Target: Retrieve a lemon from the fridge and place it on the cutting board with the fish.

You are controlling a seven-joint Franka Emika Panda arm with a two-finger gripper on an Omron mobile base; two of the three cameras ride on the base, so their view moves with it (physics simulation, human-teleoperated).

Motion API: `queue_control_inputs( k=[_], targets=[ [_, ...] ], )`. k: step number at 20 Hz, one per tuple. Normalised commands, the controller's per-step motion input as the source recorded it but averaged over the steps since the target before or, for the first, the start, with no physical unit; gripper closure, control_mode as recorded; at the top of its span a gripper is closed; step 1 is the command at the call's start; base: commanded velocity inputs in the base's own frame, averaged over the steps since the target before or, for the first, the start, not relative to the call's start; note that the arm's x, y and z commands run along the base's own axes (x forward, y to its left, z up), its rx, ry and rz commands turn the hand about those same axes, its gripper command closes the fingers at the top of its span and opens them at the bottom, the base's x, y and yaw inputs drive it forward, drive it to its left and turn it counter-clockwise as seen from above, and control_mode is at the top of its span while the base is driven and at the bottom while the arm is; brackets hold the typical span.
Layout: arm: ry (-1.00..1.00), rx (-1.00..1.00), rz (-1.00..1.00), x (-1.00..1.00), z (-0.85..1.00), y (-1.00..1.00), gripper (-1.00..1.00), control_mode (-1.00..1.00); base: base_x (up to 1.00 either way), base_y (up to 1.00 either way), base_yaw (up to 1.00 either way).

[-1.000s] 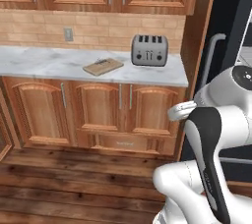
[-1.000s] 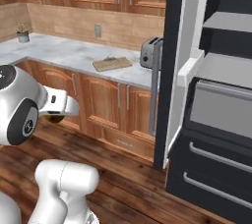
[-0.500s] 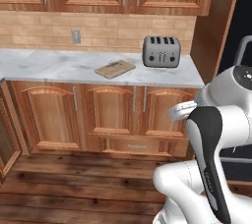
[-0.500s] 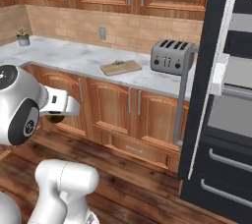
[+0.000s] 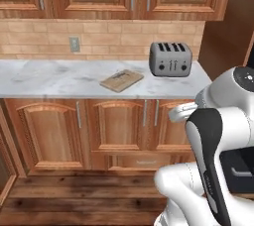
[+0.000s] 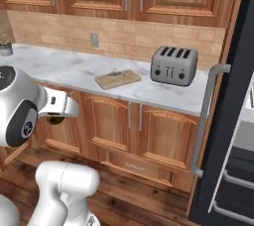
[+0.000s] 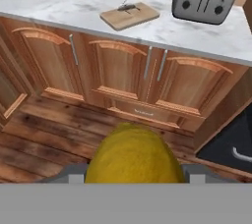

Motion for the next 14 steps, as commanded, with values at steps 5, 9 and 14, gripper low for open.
queue_control_inputs(
  k=[5, 9, 14],
  targets=[
    [0.0, 0.0, 0.0, 0.0, 0.0, 0.0, 1.0, 1.0, 0.78, 0.36, -0.21],
    [0.0, 0.0, 0.0, 0.0, 0.0, 0.0, 1.0, 1.0, 0.58, 0.47, -0.28],
    [0.0, 0.0, 0.0, 0.0, 0.0, 0.0, 1.0, 1.0, 0.37, 0.42, -0.31]
  ],
)
